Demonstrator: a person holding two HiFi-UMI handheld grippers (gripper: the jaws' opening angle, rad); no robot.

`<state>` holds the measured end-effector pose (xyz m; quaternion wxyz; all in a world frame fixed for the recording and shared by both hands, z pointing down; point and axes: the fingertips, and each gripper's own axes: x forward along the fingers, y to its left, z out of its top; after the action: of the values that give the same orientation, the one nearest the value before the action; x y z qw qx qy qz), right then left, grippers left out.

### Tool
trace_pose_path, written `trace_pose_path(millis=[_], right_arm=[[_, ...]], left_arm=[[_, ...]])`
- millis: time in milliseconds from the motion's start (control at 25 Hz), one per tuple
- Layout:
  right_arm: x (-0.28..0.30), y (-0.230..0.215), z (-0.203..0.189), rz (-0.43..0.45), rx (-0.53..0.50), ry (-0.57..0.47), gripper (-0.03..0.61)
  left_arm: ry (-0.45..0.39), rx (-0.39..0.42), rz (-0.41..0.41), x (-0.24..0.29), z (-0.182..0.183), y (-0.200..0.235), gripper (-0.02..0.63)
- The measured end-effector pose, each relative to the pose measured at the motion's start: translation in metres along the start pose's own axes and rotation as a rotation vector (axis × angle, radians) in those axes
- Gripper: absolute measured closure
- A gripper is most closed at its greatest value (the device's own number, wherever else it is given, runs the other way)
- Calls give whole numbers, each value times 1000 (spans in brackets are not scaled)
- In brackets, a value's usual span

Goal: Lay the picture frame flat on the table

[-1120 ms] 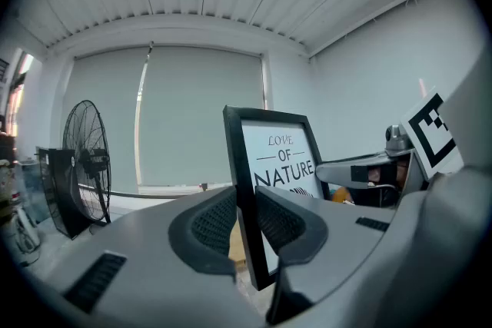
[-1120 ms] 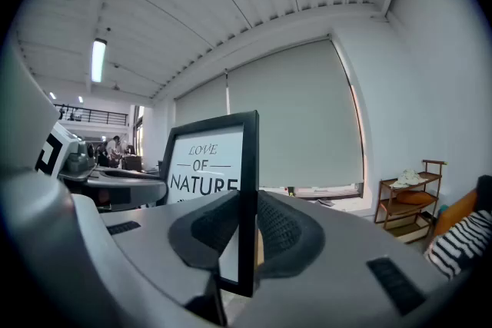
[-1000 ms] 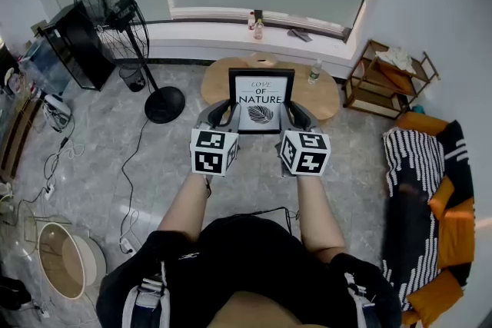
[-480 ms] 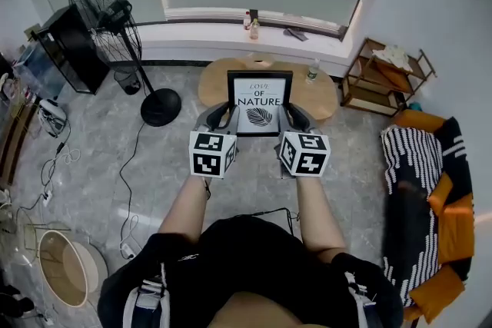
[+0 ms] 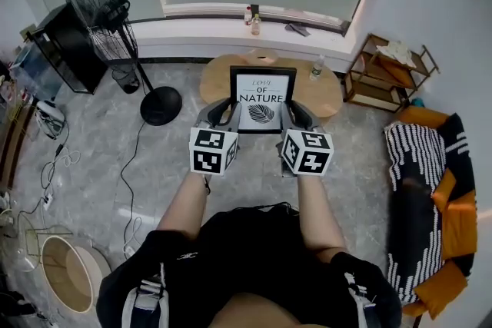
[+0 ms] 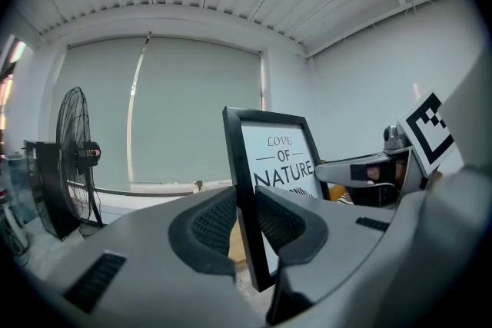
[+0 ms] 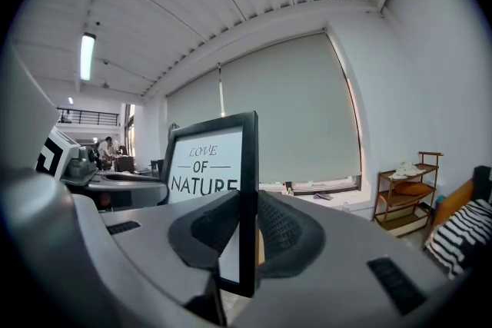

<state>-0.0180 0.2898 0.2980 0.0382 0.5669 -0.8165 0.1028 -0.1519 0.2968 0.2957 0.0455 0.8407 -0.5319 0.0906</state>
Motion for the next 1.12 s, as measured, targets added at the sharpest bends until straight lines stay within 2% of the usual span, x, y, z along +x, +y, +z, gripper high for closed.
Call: trace_pose_path(millis=[280,560,760,1120], right_arm=[[23,-6,-2,8,11,6,489],[85,-38,-1,50,15,18,489],[155,-75,12,84,25,18,489],[287,-188,57,124,84,35,489]], left_arm=[[6,17,1,18,0,11,523],[23,2,37,79,-6,28,522],[32,2,64,152,6,52,522],[74,27,97,322,52,67,522]])
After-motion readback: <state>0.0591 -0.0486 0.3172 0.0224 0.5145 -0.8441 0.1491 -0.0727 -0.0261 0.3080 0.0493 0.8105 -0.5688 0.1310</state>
